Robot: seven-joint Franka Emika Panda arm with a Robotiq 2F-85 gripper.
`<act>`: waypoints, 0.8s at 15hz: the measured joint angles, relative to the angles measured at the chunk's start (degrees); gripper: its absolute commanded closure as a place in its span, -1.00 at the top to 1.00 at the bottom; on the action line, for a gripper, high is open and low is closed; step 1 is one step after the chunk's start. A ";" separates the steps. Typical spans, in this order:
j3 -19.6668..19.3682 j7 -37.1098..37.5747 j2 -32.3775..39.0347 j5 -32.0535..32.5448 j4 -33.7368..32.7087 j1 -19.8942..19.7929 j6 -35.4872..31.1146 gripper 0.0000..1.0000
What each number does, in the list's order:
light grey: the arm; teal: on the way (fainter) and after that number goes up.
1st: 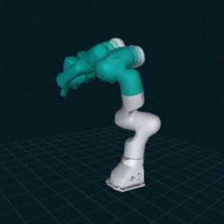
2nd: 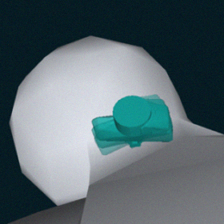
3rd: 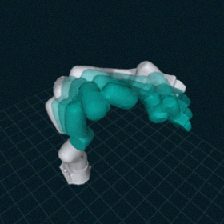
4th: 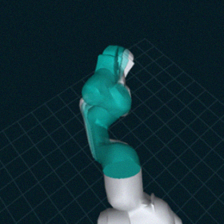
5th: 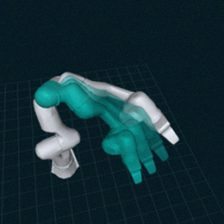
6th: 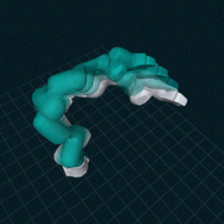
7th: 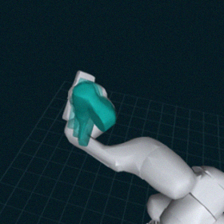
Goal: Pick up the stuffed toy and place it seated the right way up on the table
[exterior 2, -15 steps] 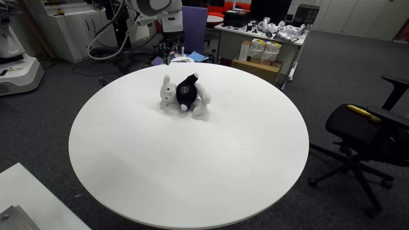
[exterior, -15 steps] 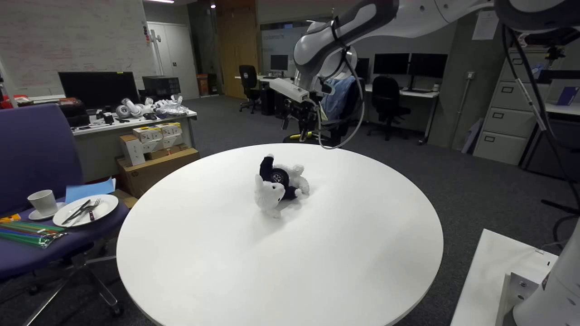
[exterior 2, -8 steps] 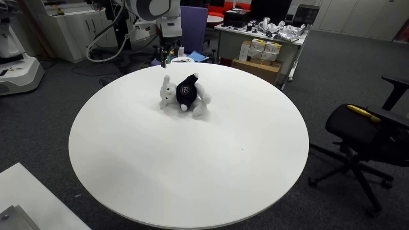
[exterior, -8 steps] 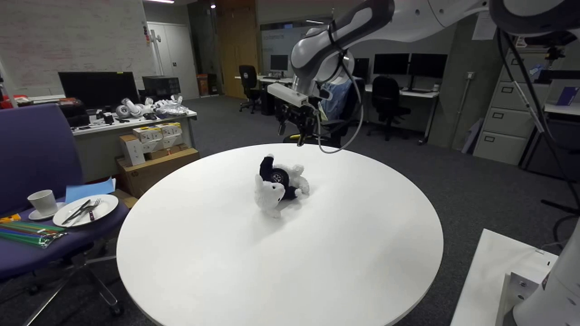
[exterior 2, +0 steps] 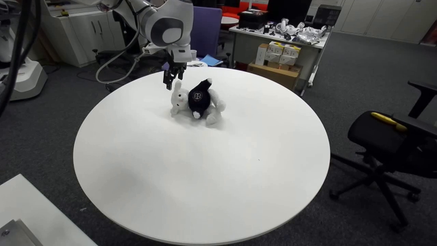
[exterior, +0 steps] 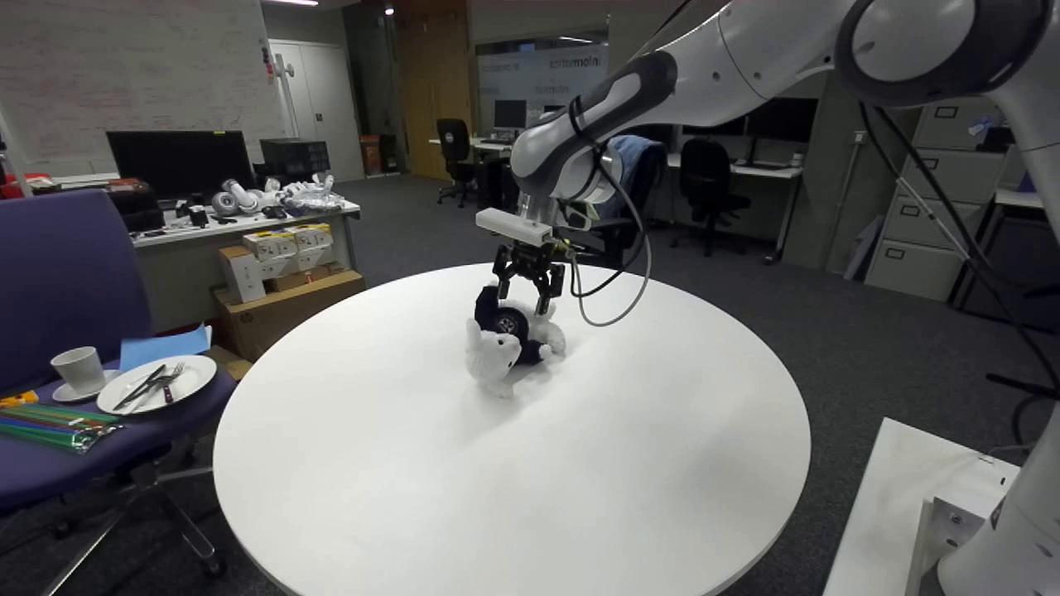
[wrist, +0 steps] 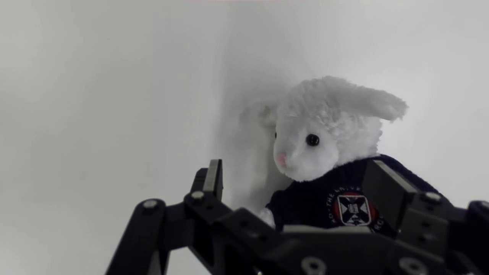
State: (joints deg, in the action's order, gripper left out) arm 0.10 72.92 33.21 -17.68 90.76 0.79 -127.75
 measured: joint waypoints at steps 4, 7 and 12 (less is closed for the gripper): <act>-0.22 0.00 2.96 0.91 -2.63 0.63 -0.03 1.00; -0.30 0.00 4.57 1.40 -4.39 0.99 -0.25 1.00; -0.35 0.00 8.53 1.69 -7.40 1.58 -1.03 1.00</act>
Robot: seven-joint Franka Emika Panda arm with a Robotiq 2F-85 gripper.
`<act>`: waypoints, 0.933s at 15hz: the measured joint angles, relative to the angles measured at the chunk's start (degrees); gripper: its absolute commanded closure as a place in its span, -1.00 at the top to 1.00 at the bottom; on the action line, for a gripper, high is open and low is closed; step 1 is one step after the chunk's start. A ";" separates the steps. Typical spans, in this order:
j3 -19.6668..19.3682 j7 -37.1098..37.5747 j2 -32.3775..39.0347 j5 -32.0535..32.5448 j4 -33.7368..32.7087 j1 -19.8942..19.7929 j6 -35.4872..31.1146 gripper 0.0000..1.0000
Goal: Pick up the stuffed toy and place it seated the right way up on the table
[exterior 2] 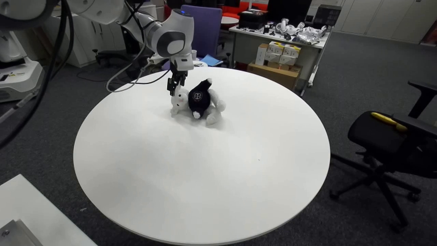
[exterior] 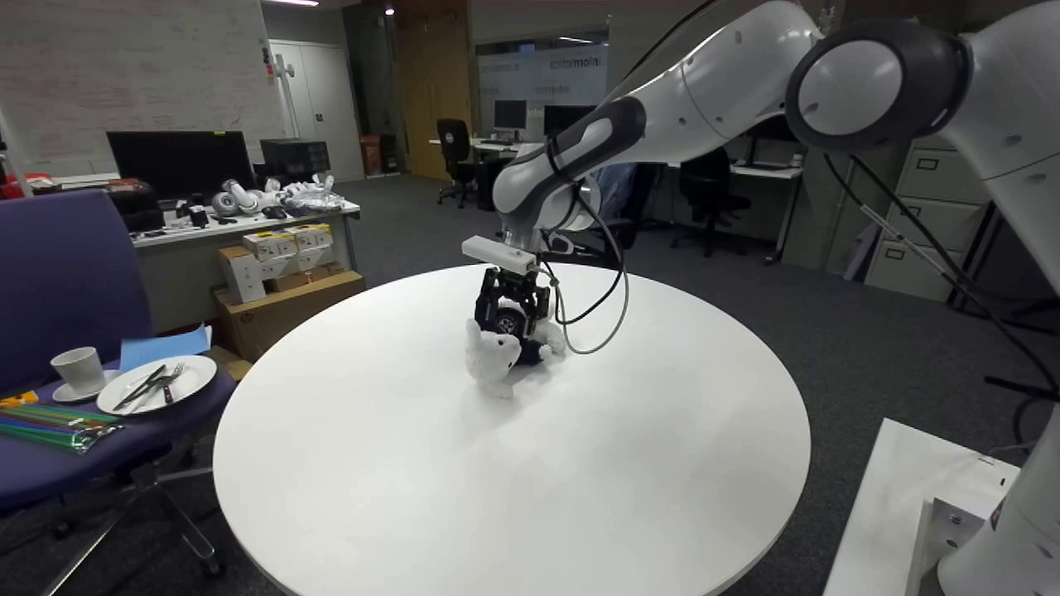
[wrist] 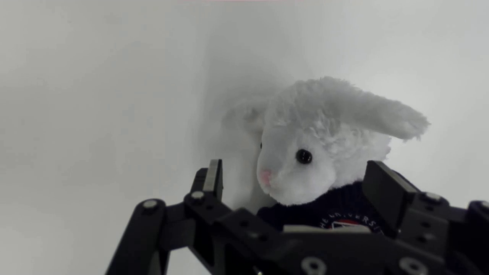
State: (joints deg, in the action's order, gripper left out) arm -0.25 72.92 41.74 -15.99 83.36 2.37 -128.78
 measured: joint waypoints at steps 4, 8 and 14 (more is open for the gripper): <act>-0.03 -0.04 3.00 0.45 -2.04 0.51 -1.22 1.00; -0.04 -0.08 4.27 0.82 -3.00 1.05 -2.62 1.00; -0.13 -0.09 4.54 1.54 -3.05 1.35 -3.87 1.00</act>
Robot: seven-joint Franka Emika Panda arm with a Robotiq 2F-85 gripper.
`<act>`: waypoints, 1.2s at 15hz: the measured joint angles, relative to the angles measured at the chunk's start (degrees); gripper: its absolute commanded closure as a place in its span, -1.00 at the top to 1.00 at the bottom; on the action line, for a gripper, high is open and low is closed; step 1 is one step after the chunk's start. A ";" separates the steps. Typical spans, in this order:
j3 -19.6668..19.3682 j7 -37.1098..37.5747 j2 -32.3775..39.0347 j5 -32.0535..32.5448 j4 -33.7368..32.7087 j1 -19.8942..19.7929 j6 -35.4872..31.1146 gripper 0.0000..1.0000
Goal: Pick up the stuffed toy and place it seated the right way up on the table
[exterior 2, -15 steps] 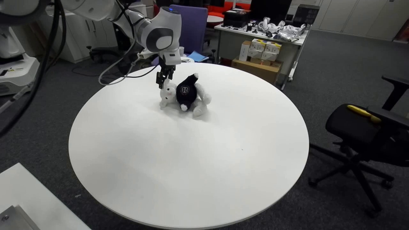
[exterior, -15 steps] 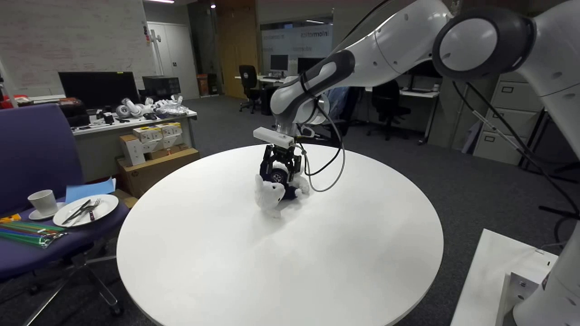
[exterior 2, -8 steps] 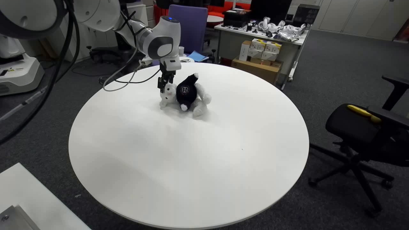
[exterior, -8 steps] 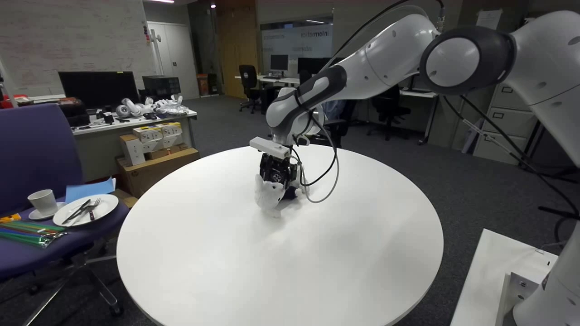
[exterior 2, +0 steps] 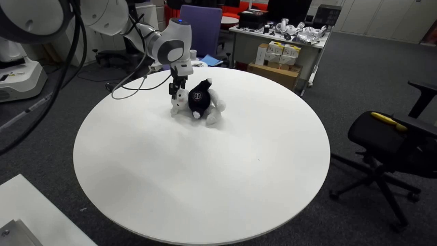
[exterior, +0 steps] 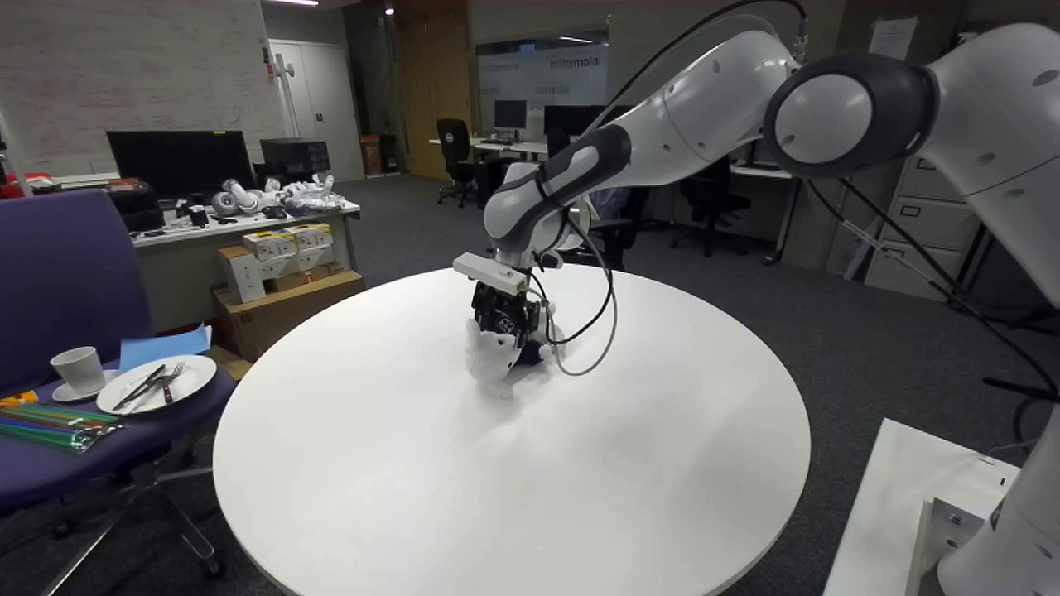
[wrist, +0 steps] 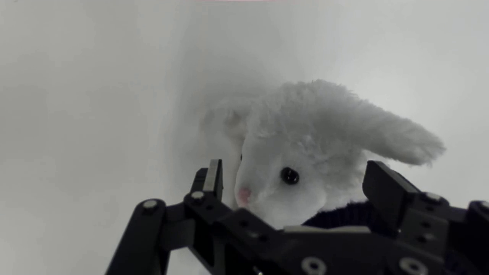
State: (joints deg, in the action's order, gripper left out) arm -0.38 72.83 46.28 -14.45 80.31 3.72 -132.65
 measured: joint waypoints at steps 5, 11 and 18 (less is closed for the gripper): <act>0.00 -0.11 0.75 0.22 -0.01 0.01 -0.45 1.00; 0.00 -1.26 1.69 0.26 -0.02 0.06 -0.74 0.35; 0.00 -2.10 1.82 0.26 -0.45 0.07 -1.01 -0.57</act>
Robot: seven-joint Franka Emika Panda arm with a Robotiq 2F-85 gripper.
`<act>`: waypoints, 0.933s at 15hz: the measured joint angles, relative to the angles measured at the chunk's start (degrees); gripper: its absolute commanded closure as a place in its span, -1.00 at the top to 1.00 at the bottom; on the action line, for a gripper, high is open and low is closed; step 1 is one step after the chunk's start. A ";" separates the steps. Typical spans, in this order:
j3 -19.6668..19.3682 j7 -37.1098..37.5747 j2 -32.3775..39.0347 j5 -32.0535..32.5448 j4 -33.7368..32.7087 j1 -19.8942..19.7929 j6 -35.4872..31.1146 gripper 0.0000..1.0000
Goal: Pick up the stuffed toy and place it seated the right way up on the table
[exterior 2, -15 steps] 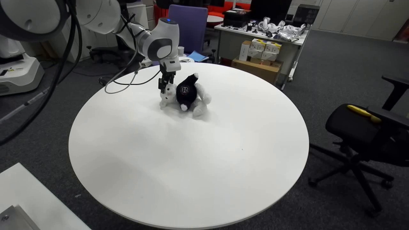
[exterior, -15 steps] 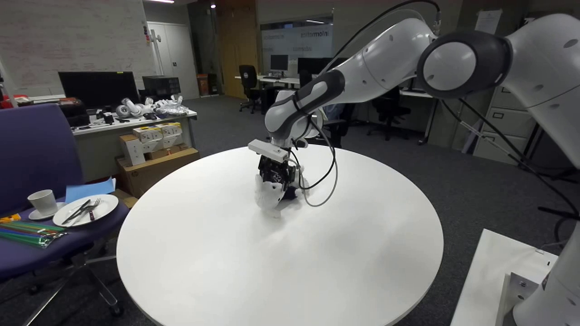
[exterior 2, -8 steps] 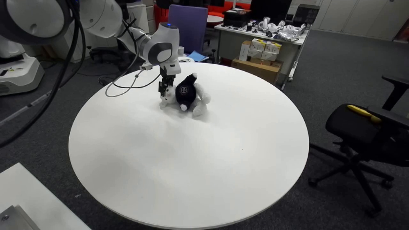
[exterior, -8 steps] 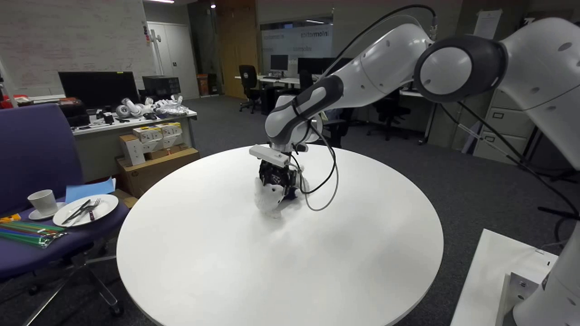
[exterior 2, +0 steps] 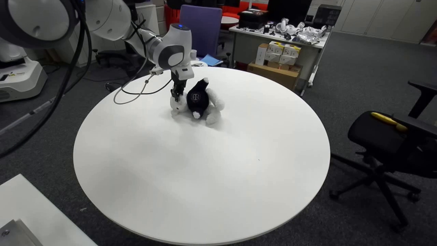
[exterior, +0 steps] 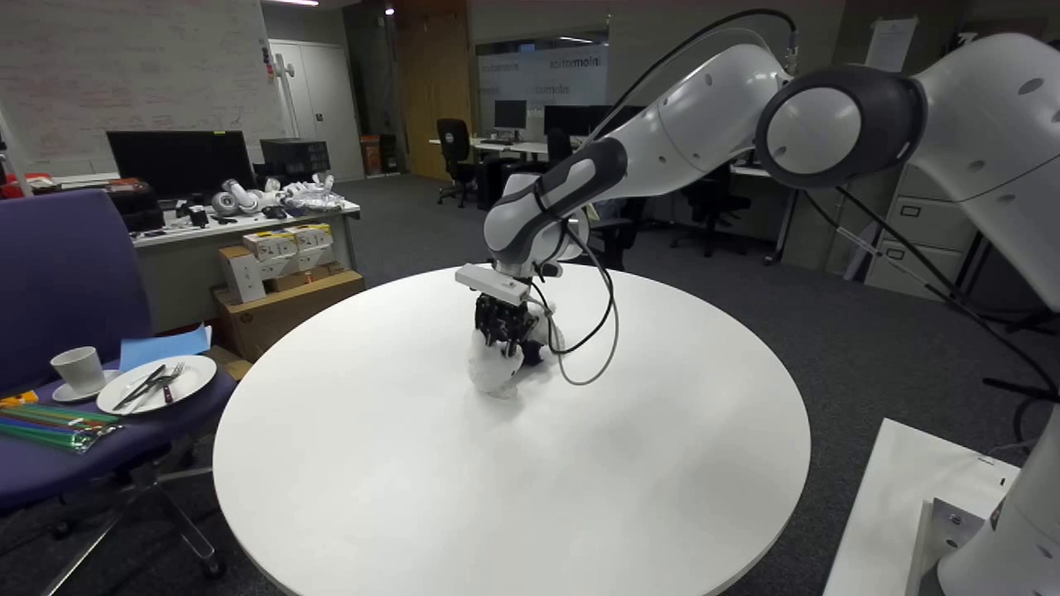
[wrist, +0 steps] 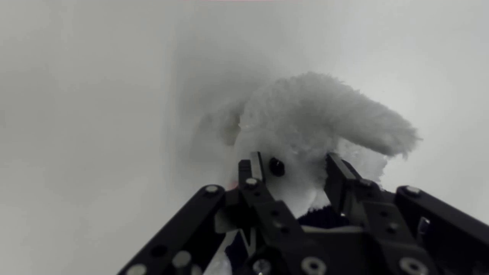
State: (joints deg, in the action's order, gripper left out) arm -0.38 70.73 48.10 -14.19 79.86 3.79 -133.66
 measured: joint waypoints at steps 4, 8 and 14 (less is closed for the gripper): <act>0.00 0.00 0.00 0.00 -0.34 0.00 0.00 -0.97; 0.00 0.00 0.00 0.00 -0.50 0.00 0.00 -0.93; 0.00 0.00 -0.07 -0.06 -0.68 0.00 0.00 -0.93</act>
State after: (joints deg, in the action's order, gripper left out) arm -0.38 70.73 48.03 -14.25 79.18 3.78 -133.66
